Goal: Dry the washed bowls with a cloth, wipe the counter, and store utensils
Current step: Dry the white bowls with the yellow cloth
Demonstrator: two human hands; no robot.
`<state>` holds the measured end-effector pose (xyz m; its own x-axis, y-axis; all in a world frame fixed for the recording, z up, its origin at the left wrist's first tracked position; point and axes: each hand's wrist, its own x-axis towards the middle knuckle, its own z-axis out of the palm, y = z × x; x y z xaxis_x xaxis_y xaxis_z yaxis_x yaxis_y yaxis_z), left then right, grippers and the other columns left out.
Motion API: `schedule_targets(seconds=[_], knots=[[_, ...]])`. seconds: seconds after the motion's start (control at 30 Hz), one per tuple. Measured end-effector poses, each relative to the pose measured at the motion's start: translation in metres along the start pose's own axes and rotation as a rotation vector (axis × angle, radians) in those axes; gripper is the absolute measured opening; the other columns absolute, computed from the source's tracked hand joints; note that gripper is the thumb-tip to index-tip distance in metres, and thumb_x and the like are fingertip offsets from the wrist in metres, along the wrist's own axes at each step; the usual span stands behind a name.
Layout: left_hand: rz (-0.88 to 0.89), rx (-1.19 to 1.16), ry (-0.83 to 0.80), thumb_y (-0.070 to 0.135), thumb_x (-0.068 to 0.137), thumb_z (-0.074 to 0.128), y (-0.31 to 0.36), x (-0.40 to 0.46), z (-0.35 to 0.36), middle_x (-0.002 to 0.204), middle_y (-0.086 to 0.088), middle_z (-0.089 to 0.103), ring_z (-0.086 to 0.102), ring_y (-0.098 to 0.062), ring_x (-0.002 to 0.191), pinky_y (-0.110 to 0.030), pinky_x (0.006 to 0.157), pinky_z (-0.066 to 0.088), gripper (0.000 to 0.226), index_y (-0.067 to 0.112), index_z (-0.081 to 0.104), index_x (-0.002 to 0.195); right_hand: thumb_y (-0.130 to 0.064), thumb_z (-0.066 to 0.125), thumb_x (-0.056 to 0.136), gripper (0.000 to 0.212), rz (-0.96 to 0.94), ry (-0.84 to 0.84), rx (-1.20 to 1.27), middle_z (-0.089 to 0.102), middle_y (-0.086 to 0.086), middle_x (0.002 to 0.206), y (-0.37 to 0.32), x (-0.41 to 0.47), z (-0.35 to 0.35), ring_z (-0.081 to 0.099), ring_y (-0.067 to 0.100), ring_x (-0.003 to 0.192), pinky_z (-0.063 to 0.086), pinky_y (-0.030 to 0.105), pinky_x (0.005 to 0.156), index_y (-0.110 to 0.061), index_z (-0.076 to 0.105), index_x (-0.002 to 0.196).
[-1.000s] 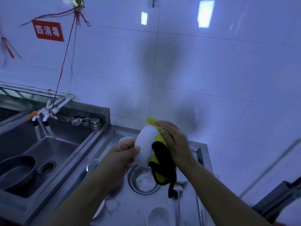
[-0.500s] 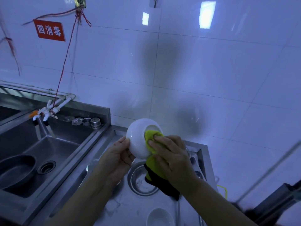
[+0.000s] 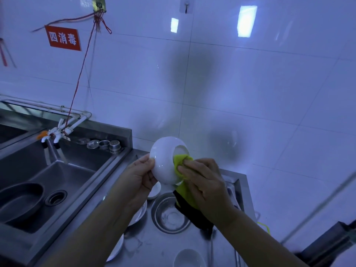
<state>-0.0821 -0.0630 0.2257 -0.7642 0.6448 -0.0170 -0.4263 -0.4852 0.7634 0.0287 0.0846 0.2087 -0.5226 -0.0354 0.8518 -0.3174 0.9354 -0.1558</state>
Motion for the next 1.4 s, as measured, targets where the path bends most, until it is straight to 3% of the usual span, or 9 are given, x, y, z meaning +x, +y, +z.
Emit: schedule_targets(seconds=[0.27,0.4,0.5,0.63,0.77,0.97,1.13,1.27,1.4], knots=[[0.062,0.093,-0.019,0.013,0.074,0.056,-0.003,-0.005,0.009,0.085,-0.014,0.072,0.068,-0.018,0.073,-0.023,0.066,0.057,0.026,0.001,0.068,0.095,-0.022,0.050,0.095,0.034,0.012,-0.001,-0.133,0.063,0.006,0.123,-0.006,0.033,0.003,0.054,0.030,0.097,0.048,0.047,0.079,-0.005,0.064,0.120],[0.052,0.039,0.047,0.002,0.089,0.046,0.000,-0.004,0.011,0.078,-0.011,0.073,0.070,-0.017,0.068,-0.024,0.061,0.058,0.020,0.002,0.066,0.090,-0.033,0.054,0.095,0.033,-0.114,-0.011,-0.188,0.066,0.005,0.117,-0.008,0.011,0.007,0.051,0.022,0.100,0.044,0.036,0.078,-0.009,0.069,0.112],[0.038,0.024,0.116,0.004,0.095,0.041,0.006,-0.002,0.008,0.085,-0.013,0.069,0.067,-0.020,0.073,-0.027,0.063,0.058,0.020,0.003,0.061,0.094,-0.027,0.063,0.086,0.029,-0.128,-0.069,-0.213,0.067,0.003,0.114,0.001,-0.012,0.006,0.054,0.023,0.101,0.048,0.040,0.079,-0.011,0.071,0.109],[0.031,0.004,0.118,0.005,0.094,0.045,0.015,-0.001,0.006,0.096,-0.014,0.067,0.067,-0.018,0.078,-0.028,0.068,0.058,0.017,0.001,0.059,0.102,-0.029,0.055,0.091,0.031,-0.048,-0.056,-0.250,0.070,0.006,0.106,0.013,-0.014,-0.005,0.050,0.021,0.097,0.049,0.042,0.072,-0.007,0.074,0.101],[0.016,-0.005,0.109,0.002,0.094,0.044,0.008,-0.002,0.016,0.075,-0.007,0.072,0.069,-0.013,0.066,-0.024,0.065,0.057,0.019,0.004,0.062,0.090,-0.023,0.051,0.095,0.032,0.058,0.104,-0.110,0.066,0.007,0.115,0.008,0.018,-0.007,0.052,0.027,0.098,0.048,0.047,0.077,-0.003,0.069,0.112],[-0.066,-0.152,0.102,0.008,0.095,0.043,-0.004,-0.006,0.037,0.049,-0.004,0.063,0.061,-0.009,0.043,-0.018,0.043,0.050,0.023,0.009,0.057,0.077,-0.025,0.050,0.095,0.037,0.004,0.021,-0.137,0.054,0.004,0.136,-0.011,0.027,0.025,0.049,0.024,0.121,0.043,0.049,0.092,-0.010,0.060,0.128],[-0.157,-0.332,0.180,0.007,0.097,0.041,-0.009,-0.006,0.030,0.068,-0.017,0.071,0.071,-0.019,0.062,-0.031,0.057,0.059,0.020,-0.002,0.057,0.090,-0.030,0.039,0.100,0.038,-0.086,0.051,-0.166,0.046,0.003,0.142,0.007,-0.004,0.027,0.044,0.022,0.127,0.041,0.046,0.094,-0.017,0.048,0.134],[-0.208,-0.414,0.275,0.005,0.096,0.043,-0.012,-0.010,0.027,0.092,-0.017,0.067,0.063,-0.025,0.087,-0.050,0.080,0.044,0.015,-0.003,0.055,0.093,-0.036,0.028,0.103,0.043,0.078,0.103,0.013,0.052,0.006,0.134,0.019,-0.006,0.023,0.049,0.024,0.116,0.044,0.046,0.092,-0.013,0.050,0.133],[-0.222,-0.460,0.276,0.008,0.097,0.041,-0.018,-0.006,0.019,0.092,-0.019,0.068,0.067,-0.023,0.080,-0.048,0.090,0.045,0.019,-0.004,0.056,0.095,-0.036,0.033,0.102,0.043,0.107,0.132,-0.055,0.056,0.005,0.131,0.009,-0.003,0.035,0.051,0.025,0.116,0.043,0.048,0.091,-0.013,0.057,0.128]])
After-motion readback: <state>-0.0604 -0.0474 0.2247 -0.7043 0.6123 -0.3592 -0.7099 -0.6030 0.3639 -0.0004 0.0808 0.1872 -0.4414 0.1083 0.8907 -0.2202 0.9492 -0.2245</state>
